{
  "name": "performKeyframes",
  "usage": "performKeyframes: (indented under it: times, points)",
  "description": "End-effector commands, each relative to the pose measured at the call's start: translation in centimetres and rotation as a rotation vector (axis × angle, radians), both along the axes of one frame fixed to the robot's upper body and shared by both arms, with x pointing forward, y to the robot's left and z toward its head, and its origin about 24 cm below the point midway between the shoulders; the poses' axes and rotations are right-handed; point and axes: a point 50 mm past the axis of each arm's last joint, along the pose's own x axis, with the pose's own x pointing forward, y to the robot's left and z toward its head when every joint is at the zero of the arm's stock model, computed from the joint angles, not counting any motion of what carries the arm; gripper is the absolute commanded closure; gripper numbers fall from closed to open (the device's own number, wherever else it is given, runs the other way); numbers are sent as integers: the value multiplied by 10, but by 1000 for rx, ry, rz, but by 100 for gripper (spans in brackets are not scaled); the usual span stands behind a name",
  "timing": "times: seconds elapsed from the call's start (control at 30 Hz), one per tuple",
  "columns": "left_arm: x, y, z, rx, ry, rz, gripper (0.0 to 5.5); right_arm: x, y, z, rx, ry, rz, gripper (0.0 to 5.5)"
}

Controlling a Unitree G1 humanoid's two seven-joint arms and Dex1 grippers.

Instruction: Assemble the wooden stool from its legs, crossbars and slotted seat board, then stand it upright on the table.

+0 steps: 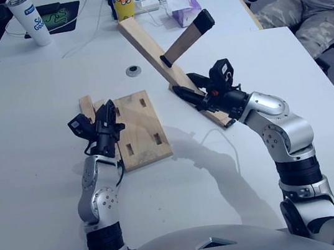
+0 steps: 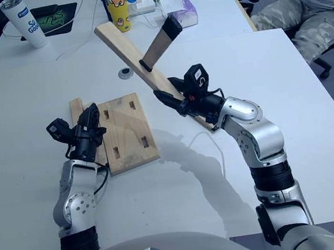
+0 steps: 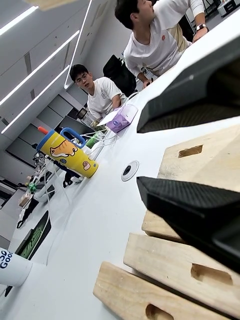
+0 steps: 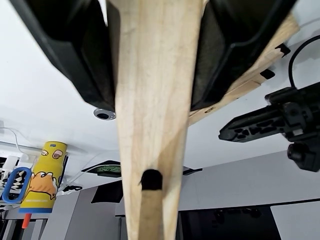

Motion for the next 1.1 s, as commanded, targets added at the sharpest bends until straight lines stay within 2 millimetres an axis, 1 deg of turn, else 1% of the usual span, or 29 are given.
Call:
performKeyframes:
  times: [0.03, 0.17, 0.27, 0.33, 0.47, 0.63, 0.77, 0.93, 1.0, 1.1]
  points:
    - [2, -12, 3, -181, 41, -40, 327, 0, 2, 17, 35, -74, 18, 344]
    - [5, -16, 8, -350, 48, -95, 257, -2, 1, 18, 31, -91, 9, 344]
    - [5, -17, 13, -433, 51, -127, 218, -3, 1, 17, 28, -96, 6, 344]
    - [4, -19, 18, -493, 44, -146, 188, -5, 3, 17, -3, -124, 42, 344]
    - [0, -28, 33, -571, -10, -244, 185, -6, 6, 12, -65, -154, 86, 344]
    - [-4, -39, 46, -553, -73, -351, 185, -9, 10, 6, -117, -179, 148, 344]
    - [-4, -41, 52, -550, -102, -371, 185, -13, 14, 2, -135, -178, 200, 344]
    - [-3, -39, 57, -562, -133, -358, 185, -19, 14, -2, -159, -170, 252, 344]
    - [-3, -39, 59, -571, -147, -362, 185, -19, 14, -4, -174, -172, 246, 344]
    - [-5, -38, 62, -581, -164, -373, 185, -13, 10, -7, -196, -181, 187, 344]
